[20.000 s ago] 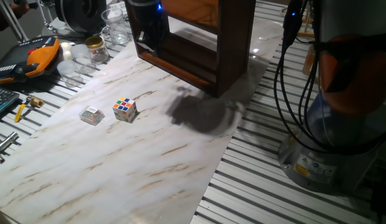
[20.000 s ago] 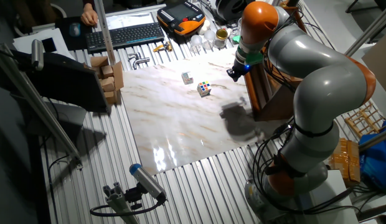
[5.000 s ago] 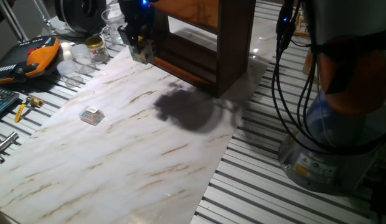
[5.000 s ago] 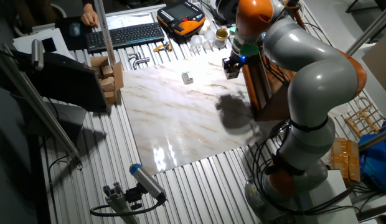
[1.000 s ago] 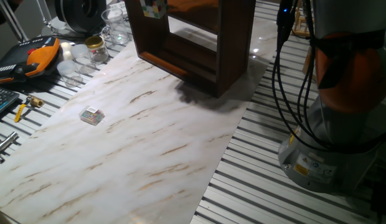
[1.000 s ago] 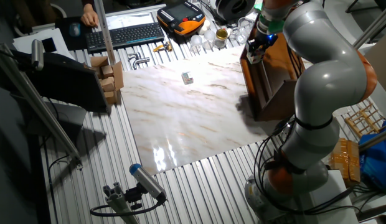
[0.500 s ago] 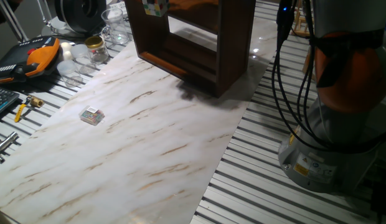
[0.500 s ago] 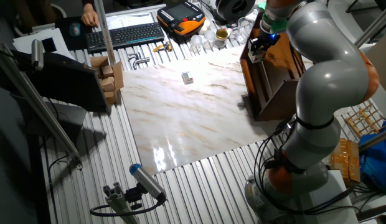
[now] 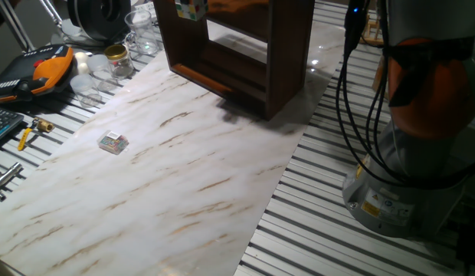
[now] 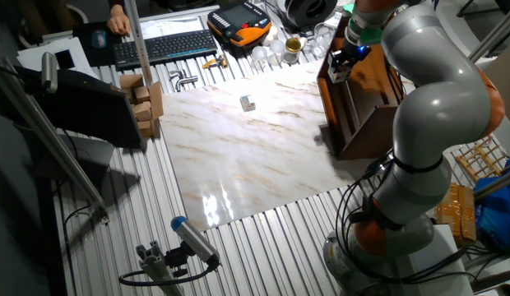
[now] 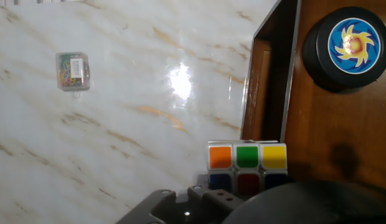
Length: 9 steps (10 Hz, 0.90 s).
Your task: Put the object on the shelf
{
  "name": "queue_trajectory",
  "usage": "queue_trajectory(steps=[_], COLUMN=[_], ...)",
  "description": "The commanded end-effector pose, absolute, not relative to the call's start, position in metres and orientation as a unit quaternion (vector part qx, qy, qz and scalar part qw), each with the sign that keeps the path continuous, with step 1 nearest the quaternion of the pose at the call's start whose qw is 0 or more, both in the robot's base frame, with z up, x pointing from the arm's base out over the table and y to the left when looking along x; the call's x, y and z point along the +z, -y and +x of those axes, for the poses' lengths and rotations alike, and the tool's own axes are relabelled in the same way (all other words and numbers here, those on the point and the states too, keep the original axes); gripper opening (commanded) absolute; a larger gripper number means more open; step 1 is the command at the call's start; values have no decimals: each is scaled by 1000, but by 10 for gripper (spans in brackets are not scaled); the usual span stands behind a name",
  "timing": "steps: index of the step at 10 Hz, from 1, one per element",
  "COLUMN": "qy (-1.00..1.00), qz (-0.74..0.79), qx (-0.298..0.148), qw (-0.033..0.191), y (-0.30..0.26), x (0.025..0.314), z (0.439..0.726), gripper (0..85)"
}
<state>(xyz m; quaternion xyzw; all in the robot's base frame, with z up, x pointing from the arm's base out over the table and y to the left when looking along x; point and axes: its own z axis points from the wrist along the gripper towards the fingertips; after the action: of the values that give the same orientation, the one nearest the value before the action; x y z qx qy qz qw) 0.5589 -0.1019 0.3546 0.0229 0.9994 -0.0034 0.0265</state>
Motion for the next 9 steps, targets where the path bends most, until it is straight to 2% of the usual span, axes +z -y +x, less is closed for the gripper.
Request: queue_trajectory(steps=[1,4,9], qy=[-999,-1000,-1000], qz=[23,20,-3], qx=[1,9,-2], qw=[28,21,15], y=[102,103,118], x=[355,355,367], z=[559,556,532], gripper=[0,0,0])
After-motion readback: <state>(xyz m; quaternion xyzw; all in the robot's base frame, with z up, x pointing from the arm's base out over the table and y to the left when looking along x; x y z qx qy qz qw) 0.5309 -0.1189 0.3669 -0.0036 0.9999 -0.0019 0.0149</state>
